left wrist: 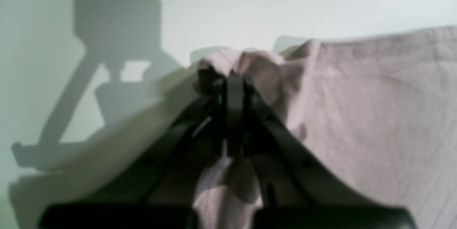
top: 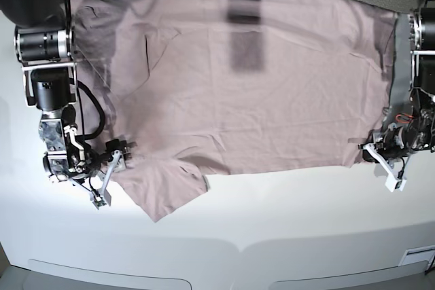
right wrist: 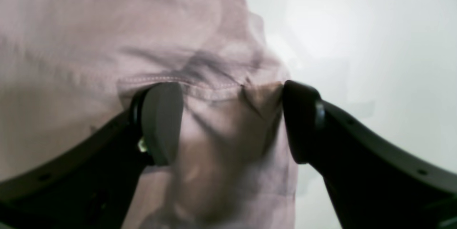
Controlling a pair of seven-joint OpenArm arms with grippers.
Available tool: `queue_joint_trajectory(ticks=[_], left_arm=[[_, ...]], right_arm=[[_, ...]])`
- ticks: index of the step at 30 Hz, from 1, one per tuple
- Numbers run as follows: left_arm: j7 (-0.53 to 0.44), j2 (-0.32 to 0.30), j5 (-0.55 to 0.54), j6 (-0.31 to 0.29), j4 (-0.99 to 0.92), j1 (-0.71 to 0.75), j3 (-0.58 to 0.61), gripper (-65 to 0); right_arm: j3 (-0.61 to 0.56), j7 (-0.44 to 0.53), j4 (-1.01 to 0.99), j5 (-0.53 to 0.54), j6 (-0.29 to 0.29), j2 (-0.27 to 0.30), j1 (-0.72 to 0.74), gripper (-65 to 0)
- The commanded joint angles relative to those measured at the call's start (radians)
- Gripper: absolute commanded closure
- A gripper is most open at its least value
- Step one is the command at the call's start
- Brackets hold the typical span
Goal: Fold the T-shirt properly
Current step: 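Grasp the hem corners with both grippers, then pinch the shirt's side edges with both grippers and lift the fabric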
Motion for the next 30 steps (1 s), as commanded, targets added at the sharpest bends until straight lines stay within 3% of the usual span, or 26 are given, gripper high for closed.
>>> queue_joint_trajectory(ticks=[1, 7, 13, 16, 24, 29, 30], left_arm=[[-0.001, -0.014, -0.003, -0.008, 0.012, -0.025, -0.004, 0.0], [-0.001, -0.015, -0.003, -0.008, 0.012, -0.025, -0.004, 0.0], [-0.001, -0.015, -0.003, -0.008, 0.012, -0.025, -0.004, 0.0], [-0.001, -0.014, -0.003, -0.008, 0.012, -0.026, -0.004, 0.0], [0.0, -0.014, -0.003, -0.008, 0.012, -0.026, -0.004, 0.0], [-0.001, -0.014, -0.004, -0.008, 0.012, -0.026, -0.004, 0.0], [-0.001, -0.014, -0.004, -0.008, 0.012, -0.026, -0.004, 0.0]], right_arm=[[0.001, -0.002, 0.004, -0.011, -0.014, 0.006, 0.02, -43.5], [0.022, -0.072, 0.004, 0.02, -0.019, 0.026, 0.041, -41.1], [0.023, -0.135, 0.004, 0.02, -0.017, 0.057, 0.047, -10.5], [0.023, -0.132, 0.005, 0.021, -0.017, 0.074, 0.048, 0.0], [0.023, -0.129, 0.005, 0.126, -0.016, 0.083, 0.05, 0.0], [0.023, -0.129, 0.008, 0.129, -0.007, 0.083, 0.063, 0.0], [0.023, -0.129, 0.009, 0.129, 0.008, 0.083, 0.07, -3.7]])
